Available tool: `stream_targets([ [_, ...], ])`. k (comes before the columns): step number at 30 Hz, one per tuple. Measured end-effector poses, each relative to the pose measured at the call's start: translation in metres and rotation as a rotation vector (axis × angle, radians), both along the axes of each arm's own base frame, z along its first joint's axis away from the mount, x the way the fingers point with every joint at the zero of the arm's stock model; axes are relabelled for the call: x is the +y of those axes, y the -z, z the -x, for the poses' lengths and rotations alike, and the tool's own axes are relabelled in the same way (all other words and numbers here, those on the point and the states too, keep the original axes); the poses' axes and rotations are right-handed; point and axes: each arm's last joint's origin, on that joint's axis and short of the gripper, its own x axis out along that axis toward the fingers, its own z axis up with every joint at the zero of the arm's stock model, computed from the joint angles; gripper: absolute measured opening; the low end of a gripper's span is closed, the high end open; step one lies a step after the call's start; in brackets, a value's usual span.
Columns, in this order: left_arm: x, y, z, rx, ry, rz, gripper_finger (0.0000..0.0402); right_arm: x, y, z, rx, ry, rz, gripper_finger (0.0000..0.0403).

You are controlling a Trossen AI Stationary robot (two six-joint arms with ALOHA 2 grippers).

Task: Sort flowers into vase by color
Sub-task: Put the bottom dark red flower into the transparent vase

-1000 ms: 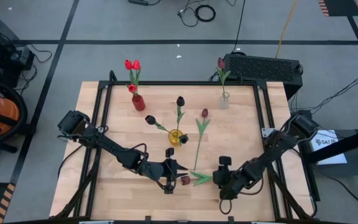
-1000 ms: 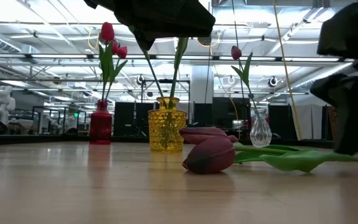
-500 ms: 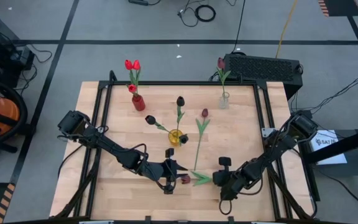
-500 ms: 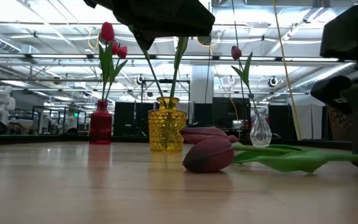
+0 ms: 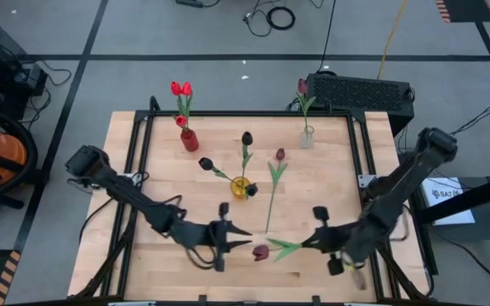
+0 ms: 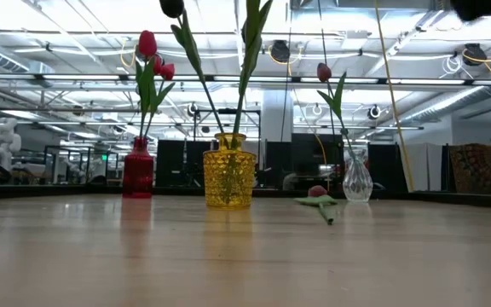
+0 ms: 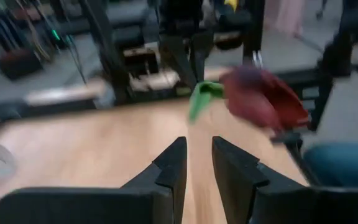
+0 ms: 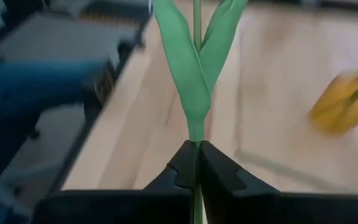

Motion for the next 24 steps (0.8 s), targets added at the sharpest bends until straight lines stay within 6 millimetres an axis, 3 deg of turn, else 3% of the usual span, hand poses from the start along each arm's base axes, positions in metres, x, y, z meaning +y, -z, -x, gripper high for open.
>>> stream_targets([
  [6,-0.002,-0.033,0.015,-0.145,-0.018,-0.001,0.0083,-0.019,-0.052,0.026,-0.289,-0.003,0.024,0.0003],
  [13,0.015,-0.039,-0.004,-0.289,-0.099,0.042,0.0083,-0.027,-0.097,0.024,-0.649,0.064,0.065,0.0003],
  [19,0.029,-0.038,-0.015,-0.342,-0.133,0.041,0.0086,-0.021,-0.107,0.001,-0.835,0.111,0.042,0.0004],
  [24,0.023,-0.036,-0.015,-0.356,-0.090,0.022,0.0105,-0.011,-0.094,-0.030,-0.936,0.193,0.008,0.0004],
])
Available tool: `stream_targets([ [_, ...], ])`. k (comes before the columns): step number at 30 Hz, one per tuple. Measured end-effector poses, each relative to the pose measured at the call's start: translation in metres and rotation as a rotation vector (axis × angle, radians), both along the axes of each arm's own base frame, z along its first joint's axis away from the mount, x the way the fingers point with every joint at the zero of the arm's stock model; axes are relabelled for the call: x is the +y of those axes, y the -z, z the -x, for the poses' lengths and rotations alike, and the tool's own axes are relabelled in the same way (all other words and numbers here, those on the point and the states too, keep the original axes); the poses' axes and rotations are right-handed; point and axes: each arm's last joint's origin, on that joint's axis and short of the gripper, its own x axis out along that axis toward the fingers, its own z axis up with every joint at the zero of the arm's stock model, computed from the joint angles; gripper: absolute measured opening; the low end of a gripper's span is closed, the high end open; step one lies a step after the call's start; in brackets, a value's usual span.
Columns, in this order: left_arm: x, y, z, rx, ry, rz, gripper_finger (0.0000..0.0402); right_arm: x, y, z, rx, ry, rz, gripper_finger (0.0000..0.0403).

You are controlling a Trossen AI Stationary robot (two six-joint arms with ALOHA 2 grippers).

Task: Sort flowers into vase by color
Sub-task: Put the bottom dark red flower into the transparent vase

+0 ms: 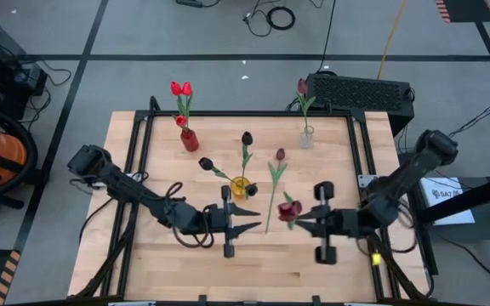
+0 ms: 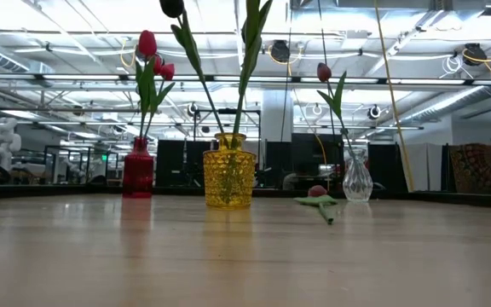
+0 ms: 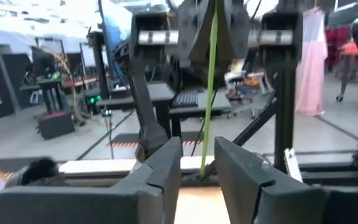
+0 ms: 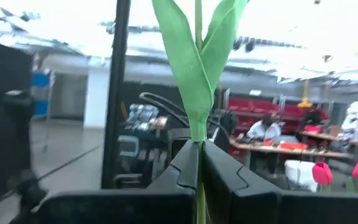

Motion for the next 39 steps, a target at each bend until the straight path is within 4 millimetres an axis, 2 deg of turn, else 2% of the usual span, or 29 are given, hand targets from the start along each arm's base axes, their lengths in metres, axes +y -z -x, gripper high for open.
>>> stream_targets([
  [5,-0.008,0.005,-0.001,-0.003,0.017,-0.006,0.0137,0.007,0.021,-0.028,-0.113,0.034,-0.003,0.0004],
  [10,-0.009,0.011,-0.005,0.009,0.004,-0.005,0.0171,0.006,0.038,-0.046,-0.162,0.031,0.003,0.0004],
  [15,-0.008,0.022,-0.012,0.023,0.023,-0.012,0.0184,0.002,0.046,-0.057,-0.168,-0.015,0.003,0.0004],
  [24,-0.009,0.043,-0.025,0.003,0.045,-0.008,0.0183,-0.001,0.046,-0.059,-0.172,-0.038,-0.010,0.0004],
  [30,-0.004,0.047,-0.029,0.008,0.029,-0.010,0.0147,-0.001,0.046,-0.059,-0.172,-0.038,-0.010,0.0004],
  [39,-0.005,0.047,-0.029,0.014,0.036,-0.015,0.0021,-0.001,0.047,-0.059,-0.168,-0.035,-0.002,0.0005],
])
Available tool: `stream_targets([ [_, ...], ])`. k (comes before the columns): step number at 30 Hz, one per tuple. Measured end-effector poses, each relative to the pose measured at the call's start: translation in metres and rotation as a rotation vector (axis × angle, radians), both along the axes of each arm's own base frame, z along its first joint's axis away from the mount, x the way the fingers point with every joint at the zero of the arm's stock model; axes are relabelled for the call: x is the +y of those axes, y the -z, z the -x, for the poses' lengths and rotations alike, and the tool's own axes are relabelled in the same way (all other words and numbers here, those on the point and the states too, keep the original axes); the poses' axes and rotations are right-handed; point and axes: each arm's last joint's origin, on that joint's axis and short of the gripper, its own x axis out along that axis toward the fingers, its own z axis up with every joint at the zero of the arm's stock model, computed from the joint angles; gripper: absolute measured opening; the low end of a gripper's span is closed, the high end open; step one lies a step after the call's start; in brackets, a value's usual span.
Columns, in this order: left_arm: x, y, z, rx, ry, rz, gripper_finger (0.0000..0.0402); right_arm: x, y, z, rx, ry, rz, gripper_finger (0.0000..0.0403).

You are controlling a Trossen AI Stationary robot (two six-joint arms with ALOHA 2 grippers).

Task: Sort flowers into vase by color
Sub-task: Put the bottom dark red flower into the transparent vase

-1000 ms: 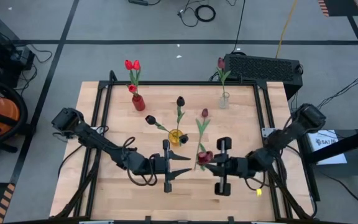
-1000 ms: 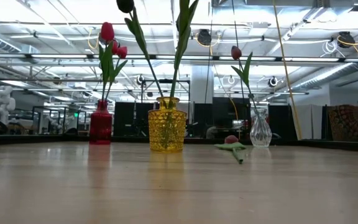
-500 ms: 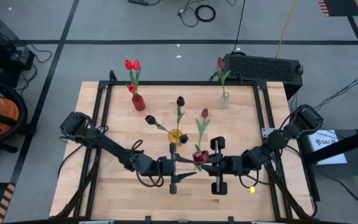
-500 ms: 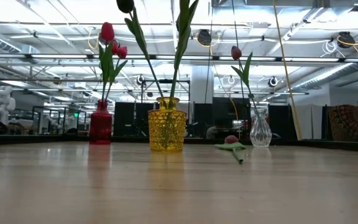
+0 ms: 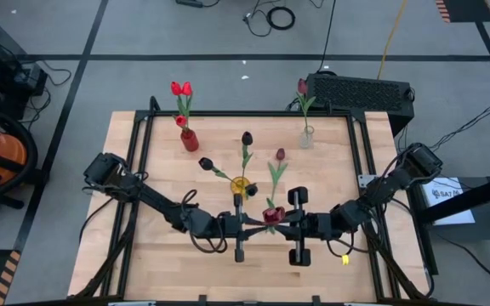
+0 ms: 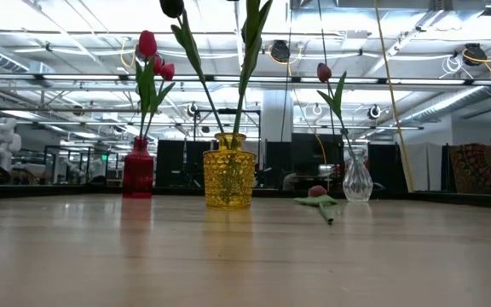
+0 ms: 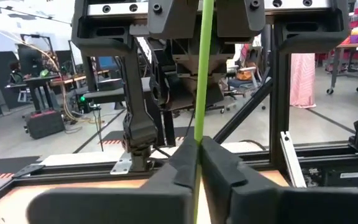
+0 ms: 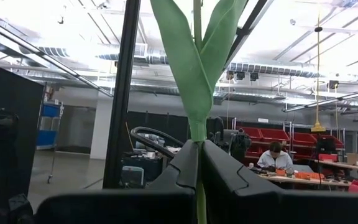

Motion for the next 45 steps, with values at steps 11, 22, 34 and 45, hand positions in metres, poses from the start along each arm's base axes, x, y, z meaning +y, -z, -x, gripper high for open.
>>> stream_targets([
  [11,-0.002,0.002,0.001,0.041,0.005,-0.024,0.0014,0.006,-0.004,0.009,0.059,0.064,-0.030,0.0078],
  [22,-0.001,0.015,0.001,0.165,0.004,-0.054,0.0014,0.008,-0.017,0.037,0.298,-0.007,-0.136,0.0183],
  [34,0.005,0.018,-0.002,0.200,-0.003,-0.049,0.0015,0.000,-0.016,0.037,0.351,0.003,-0.153,0.0163],
  [45,0.006,0.018,-0.002,0.197,-0.022,0.038,0.0023,-0.009,-0.024,0.048,0.395,0.028,-0.139,0.0013],
])
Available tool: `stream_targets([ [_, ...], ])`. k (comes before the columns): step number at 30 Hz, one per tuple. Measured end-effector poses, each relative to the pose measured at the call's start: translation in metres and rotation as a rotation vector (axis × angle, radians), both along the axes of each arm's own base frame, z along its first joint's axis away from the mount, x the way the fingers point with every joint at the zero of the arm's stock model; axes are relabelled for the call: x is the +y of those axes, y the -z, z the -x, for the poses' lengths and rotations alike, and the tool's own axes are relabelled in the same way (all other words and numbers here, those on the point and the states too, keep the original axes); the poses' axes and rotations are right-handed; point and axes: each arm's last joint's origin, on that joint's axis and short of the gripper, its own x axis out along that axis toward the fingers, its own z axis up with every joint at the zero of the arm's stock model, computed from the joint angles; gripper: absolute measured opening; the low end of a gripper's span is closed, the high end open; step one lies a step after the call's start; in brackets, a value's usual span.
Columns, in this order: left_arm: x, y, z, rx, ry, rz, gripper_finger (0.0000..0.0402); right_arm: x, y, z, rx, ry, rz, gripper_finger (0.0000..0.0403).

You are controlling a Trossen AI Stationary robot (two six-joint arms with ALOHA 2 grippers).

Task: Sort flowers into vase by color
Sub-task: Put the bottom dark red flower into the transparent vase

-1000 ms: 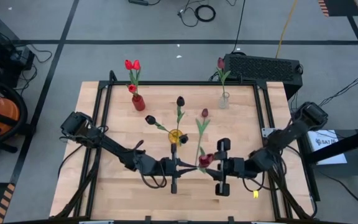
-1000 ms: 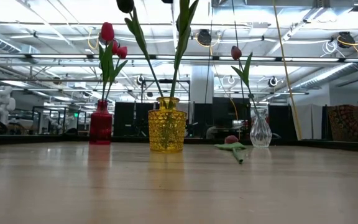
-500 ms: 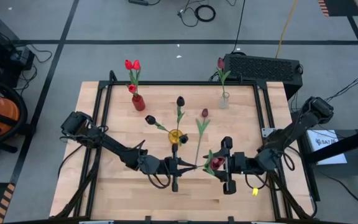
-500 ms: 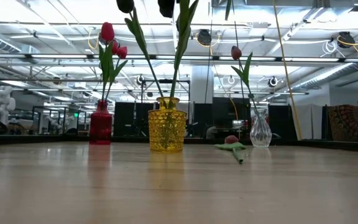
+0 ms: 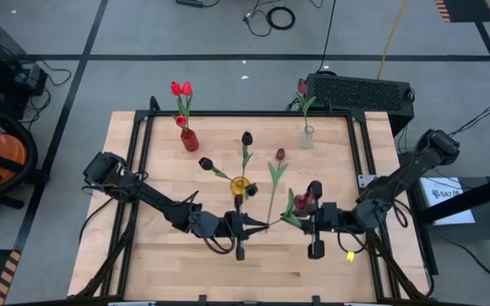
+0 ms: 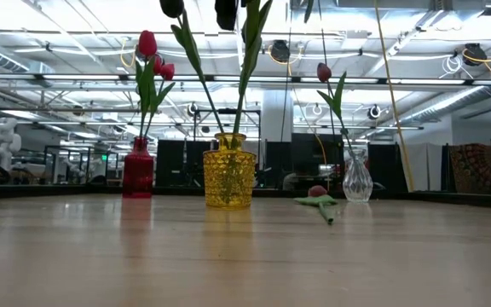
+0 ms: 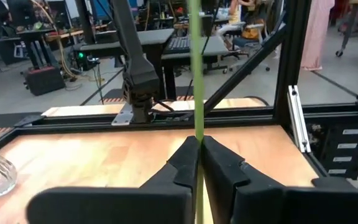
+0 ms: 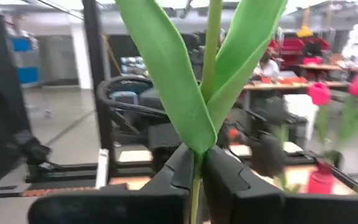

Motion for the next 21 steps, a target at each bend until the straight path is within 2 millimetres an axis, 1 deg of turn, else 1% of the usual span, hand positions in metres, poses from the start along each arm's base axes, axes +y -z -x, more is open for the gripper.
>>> stream_targets([
  [4,-0.007,0.005,0.004,0.047,0.001,-0.022,0.0047,-0.011,-0.007,0.011,0.040,0.079,0.016,0.0017],
  [7,-0.009,0.008,0.007,0.077,-0.058,-0.020,0.0063,-0.023,-0.015,0.021,0.054,0.143,0.050,0.0007],
  [9,-0.009,0.012,0.008,0.106,-0.098,-0.005,0.0070,-0.035,-0.023,0.027,0.044,0.172,0.064,0.0005],
  [12,-0.008,0.020,0.010,0.179,-0.122,0.030,0.0072,-0.058,-0.040,0.041,-0.002,0.227,0.049,0.0005],
  [14,-0.007,0.025,0.012,0.226,-0.137,0.063,0.0072,-0.076,-0.048,0.051,-0.011,0.281,0.056,0.0005],
  [18,-0.008,0.038,0.012,0.290,-0.148,0.102,0.0073,-0.117,-0.056,0.068,-0.007,0.439,0.059,0.0003],
  [21,-0.011,0.047,0.009,0.301,-0.134,0.118,0.0073,-0.146,-0.057,0.080,0.002,0.549,0.025,0.0003],
])
